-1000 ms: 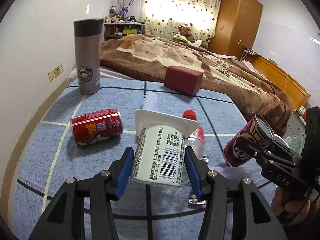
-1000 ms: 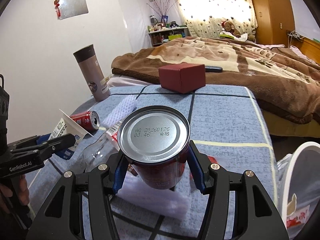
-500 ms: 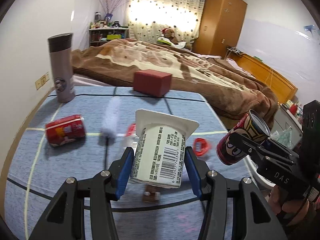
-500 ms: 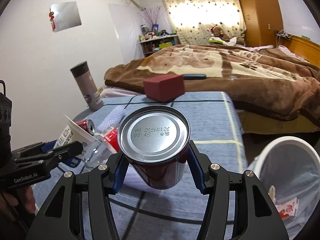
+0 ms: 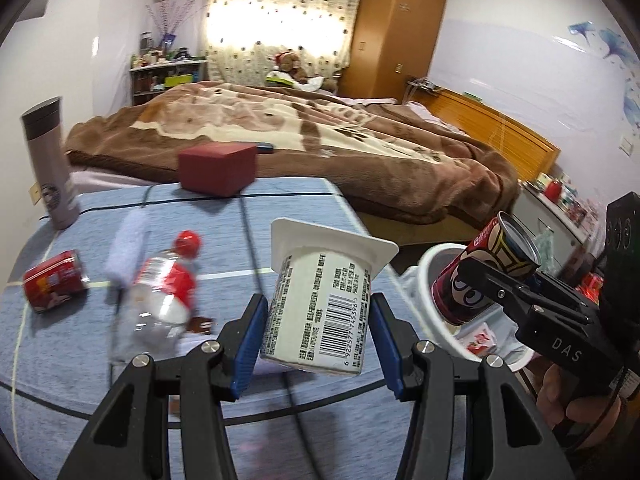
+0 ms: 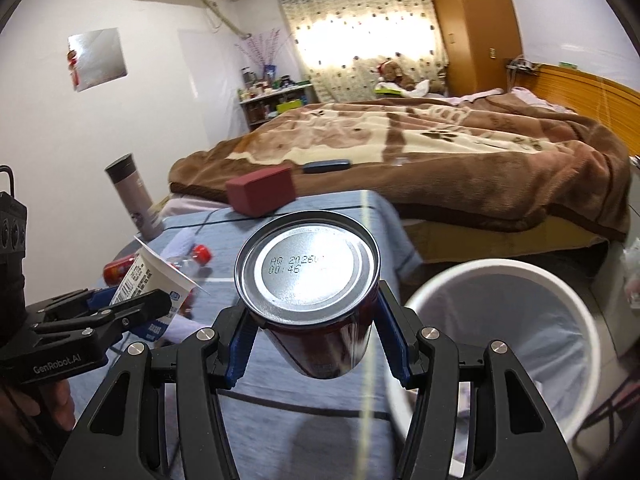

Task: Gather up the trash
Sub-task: 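Carry the tin can and yogurt cup over the white bin and release both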

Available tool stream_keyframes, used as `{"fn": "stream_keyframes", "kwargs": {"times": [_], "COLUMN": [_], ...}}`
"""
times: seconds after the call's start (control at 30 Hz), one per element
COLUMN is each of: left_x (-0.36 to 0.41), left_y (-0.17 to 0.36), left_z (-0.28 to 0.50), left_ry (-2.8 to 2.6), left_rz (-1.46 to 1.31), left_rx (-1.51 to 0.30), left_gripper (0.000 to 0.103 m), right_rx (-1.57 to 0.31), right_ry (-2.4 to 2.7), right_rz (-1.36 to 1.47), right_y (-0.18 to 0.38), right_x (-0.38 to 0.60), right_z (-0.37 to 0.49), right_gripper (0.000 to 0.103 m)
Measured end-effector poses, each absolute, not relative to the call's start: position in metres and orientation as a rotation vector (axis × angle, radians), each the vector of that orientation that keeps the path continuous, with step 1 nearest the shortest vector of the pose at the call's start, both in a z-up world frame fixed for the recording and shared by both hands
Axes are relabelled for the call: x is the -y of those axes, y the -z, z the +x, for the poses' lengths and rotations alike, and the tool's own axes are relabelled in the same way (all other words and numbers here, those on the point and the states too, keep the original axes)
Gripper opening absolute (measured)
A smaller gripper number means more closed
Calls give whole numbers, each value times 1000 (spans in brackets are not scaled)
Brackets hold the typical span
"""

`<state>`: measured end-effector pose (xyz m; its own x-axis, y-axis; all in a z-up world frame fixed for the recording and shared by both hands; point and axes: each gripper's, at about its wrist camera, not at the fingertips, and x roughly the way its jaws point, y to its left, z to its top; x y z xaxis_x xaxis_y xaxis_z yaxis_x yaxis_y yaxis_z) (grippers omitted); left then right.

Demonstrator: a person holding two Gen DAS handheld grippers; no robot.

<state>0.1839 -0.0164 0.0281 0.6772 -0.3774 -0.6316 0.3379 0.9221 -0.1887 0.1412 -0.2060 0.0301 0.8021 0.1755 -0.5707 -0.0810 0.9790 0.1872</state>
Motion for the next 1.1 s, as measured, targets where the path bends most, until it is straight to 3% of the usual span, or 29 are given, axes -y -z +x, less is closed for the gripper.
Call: {"fn": "stream_keyframes", "kwargs": {"times": [0.6, 1.1], "left_x": [141, 198], "left_y": [-18, 3], "left_z": [179, 182], "left_ry": [589, 639], "left_rz": [41, 91], "left_rx": [-758, -828], "left_gripper": [54, 54], "right_rx": [-653, -777], "right_ry": [30, 137], "right_rz": [195, 209], "right_y": [-16, 14], "right_x": [286, 327], "right_z": [120, 125], "right_gripper": [56, 57]}}
